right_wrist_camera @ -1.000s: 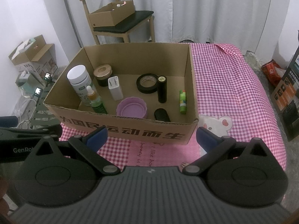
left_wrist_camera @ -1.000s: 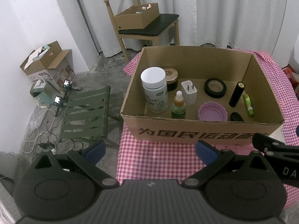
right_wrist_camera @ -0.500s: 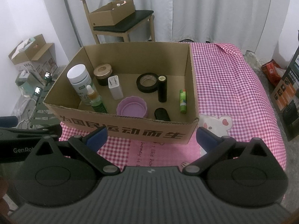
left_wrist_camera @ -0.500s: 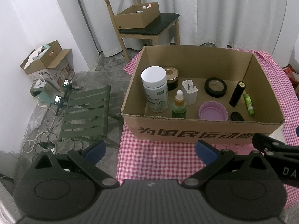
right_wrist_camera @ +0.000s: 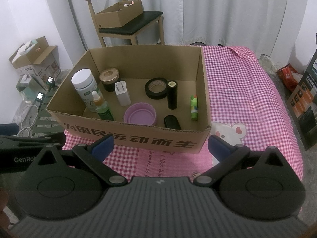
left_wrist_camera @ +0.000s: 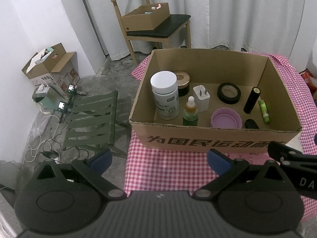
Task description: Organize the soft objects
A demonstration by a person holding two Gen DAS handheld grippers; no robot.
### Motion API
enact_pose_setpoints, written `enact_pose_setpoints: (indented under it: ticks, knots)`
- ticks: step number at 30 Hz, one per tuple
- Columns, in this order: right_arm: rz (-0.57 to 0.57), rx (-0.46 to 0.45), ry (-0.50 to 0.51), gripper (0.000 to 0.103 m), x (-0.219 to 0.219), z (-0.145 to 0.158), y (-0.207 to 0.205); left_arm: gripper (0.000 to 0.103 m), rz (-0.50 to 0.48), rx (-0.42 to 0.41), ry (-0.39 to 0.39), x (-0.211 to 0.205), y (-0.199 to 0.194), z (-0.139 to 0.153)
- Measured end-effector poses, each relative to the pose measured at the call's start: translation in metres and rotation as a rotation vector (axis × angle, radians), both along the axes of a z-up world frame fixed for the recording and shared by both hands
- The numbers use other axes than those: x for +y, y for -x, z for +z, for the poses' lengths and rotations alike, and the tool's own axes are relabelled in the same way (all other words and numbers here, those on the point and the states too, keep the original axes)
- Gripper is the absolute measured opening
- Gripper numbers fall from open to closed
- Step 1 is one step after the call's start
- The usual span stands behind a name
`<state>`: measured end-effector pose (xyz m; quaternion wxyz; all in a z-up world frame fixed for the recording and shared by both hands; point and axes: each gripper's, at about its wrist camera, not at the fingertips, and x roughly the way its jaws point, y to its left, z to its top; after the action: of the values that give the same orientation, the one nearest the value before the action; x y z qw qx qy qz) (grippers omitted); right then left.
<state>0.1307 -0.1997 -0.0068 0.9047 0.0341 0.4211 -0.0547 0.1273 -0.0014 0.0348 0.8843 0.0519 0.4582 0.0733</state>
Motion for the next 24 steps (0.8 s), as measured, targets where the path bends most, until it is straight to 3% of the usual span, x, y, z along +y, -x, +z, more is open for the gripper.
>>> enact_pose_setpoints:
  ticks: [24]
  knots:
    - [0.001, -0.001, 0.001, 0.102, 0.0021, 0.0009, -0.0008, 0.103, 0.004, -0.001, 0.0, 0.0019, 0.0011, 0.0]
